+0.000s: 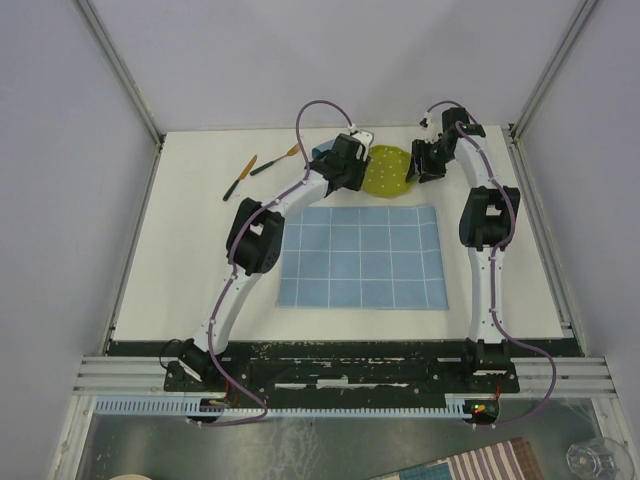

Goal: Set the dinner table for one person
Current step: Pick up the plate at the center of the board.

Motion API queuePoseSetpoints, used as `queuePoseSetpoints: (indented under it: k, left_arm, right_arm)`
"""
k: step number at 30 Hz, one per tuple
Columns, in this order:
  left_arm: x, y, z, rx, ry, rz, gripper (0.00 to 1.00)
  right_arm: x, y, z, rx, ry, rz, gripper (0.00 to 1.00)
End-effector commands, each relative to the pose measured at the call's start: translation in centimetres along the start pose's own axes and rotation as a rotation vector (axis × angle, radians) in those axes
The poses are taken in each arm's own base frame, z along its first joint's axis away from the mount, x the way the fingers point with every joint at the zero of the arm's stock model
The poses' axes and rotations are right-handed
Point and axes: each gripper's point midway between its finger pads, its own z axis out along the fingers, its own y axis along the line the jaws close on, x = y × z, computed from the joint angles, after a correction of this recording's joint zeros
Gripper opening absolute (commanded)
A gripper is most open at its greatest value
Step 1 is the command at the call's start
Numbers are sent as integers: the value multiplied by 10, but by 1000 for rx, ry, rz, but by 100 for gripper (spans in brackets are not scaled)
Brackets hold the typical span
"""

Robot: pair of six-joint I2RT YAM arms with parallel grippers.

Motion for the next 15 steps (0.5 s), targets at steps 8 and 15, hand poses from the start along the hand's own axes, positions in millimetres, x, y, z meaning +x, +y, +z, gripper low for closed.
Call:
queuePoseSetpoints:
  k: [8,15]
  left_arm:
    - [-27,-22,-1,105,-52,-137,20]
    - [-9,-24,0,94,5,-155,11]
  right_arm:
    - [3,10,-5,14,16,-18,59]
    - [7,12,-6,7,31,-15,58]
